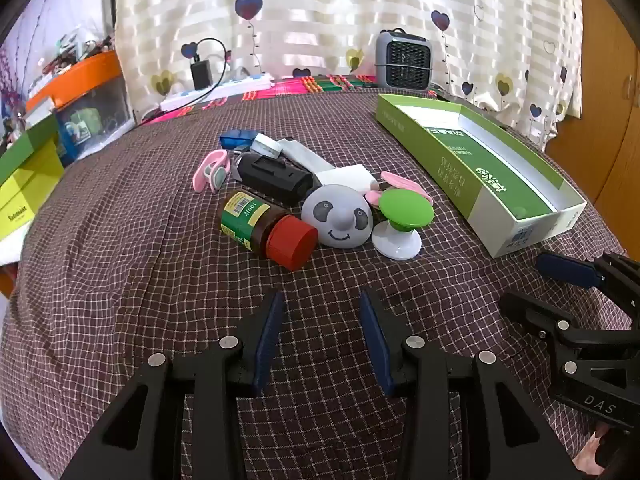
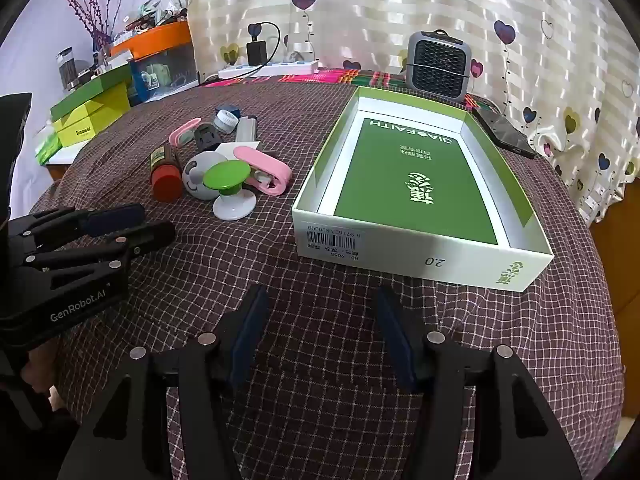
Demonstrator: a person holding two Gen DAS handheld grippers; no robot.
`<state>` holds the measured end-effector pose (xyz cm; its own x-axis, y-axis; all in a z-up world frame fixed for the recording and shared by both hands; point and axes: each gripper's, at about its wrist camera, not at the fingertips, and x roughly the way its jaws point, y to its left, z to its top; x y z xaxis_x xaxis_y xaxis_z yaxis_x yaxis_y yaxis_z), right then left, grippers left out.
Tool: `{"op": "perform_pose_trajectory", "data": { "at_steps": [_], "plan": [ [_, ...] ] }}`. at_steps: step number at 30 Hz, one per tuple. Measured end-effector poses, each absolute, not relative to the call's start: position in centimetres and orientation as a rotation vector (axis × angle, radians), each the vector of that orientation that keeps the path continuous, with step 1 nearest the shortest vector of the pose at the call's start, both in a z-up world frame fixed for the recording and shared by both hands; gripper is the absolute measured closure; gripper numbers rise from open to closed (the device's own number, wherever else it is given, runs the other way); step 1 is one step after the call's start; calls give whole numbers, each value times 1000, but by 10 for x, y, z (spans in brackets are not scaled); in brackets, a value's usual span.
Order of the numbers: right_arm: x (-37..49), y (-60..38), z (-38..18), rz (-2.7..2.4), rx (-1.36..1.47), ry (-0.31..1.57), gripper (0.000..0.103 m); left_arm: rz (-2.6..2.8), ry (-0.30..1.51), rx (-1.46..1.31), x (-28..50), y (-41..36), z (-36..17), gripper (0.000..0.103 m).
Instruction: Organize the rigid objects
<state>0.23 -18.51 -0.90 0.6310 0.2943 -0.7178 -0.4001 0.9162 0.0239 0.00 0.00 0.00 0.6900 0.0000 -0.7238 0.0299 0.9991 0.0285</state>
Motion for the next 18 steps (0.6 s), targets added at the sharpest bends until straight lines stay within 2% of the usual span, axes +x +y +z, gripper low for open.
{"op": "perform_pose_trajectory", "data": {
  "at_steps": [18],
  "plan": [
    [2, -186, -8, 398, -143, 794, 46, -18, 809, 35, 0, 0, 0, 63]
  ]
}}
